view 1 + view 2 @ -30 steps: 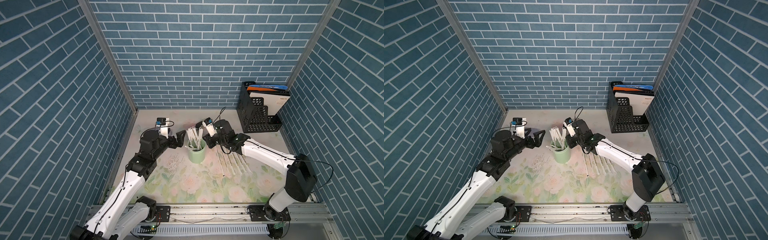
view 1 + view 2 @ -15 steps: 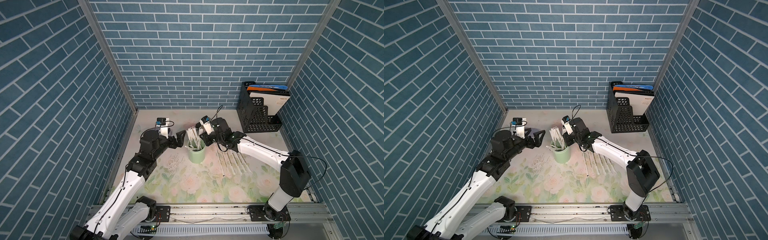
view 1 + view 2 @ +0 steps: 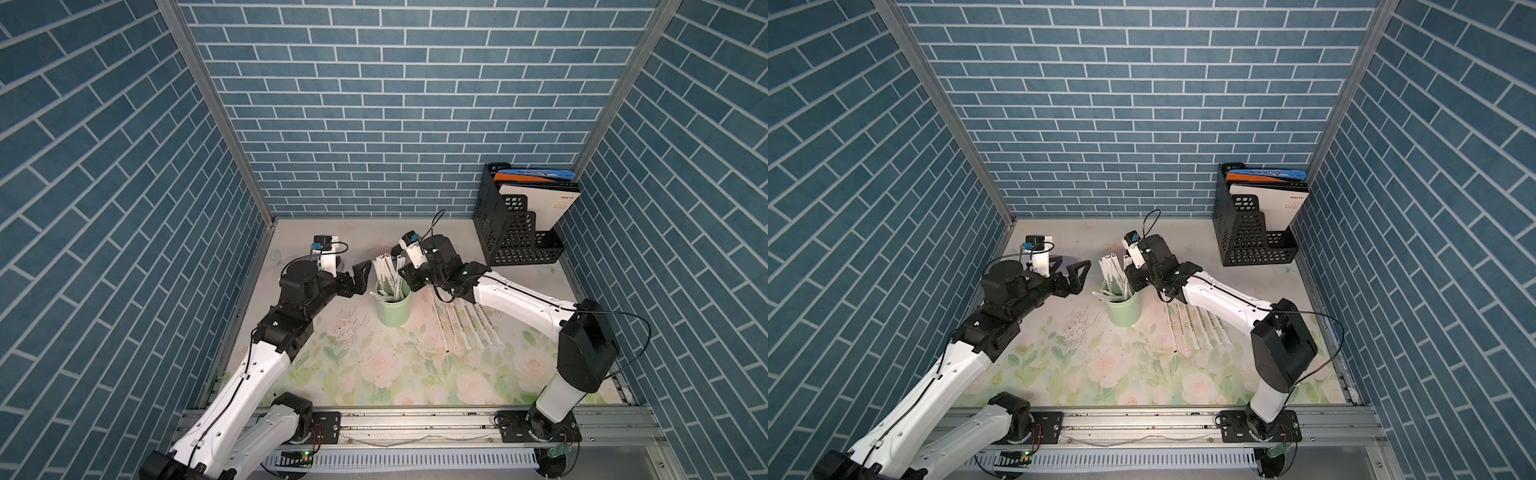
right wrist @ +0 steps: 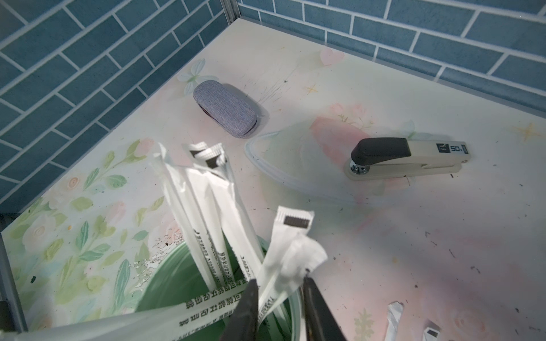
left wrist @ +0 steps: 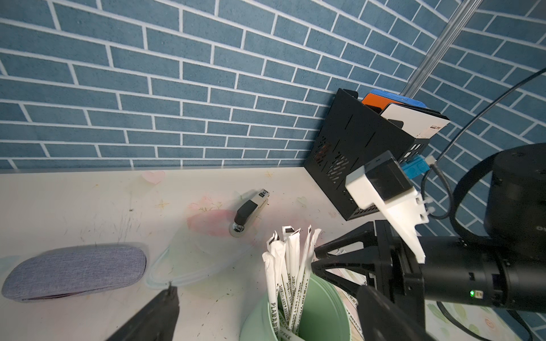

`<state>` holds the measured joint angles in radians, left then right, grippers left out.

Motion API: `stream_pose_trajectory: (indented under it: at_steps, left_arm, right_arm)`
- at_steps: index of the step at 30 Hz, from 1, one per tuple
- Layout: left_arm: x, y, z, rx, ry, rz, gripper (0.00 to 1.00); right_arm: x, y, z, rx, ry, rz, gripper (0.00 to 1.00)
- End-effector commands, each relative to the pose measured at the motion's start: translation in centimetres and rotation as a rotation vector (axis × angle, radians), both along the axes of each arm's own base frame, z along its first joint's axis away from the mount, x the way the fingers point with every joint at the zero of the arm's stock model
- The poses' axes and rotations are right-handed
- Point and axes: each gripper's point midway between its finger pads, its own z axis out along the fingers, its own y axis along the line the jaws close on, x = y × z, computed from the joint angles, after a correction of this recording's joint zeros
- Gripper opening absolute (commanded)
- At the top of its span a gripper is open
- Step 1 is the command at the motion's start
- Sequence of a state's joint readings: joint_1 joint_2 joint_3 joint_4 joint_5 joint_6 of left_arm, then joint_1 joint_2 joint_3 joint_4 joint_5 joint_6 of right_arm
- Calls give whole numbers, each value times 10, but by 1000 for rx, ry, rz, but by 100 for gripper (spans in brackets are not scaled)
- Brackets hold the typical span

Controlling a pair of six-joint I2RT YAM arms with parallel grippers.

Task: Take the straws out of the storage container
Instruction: Pick up the straw from the container.

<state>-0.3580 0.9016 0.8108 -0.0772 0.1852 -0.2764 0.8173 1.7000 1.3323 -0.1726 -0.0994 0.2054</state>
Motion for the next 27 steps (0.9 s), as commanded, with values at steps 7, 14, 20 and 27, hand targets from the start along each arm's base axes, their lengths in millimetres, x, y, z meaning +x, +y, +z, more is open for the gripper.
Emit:
stream_pose_trajectory:
  at_steps: [7,14,20,27]
  left_arm:
    - [-1,-2,5,-4,-13,-12,99]
    - [-1,-2,5,-3,-12,-11,100]
    - [-2,-2,5,-4,-13,-13,100]
    - [-2,-2,5,-4,-13,-12,100]
  right_arm:
    - [1,3,-11,-15,32,-13,27]
    - [1,7,-7,-1,29,1,20]
    - [-2,6,0,11,24,11,9]
    - [-4,2,9,19,9,7,3]
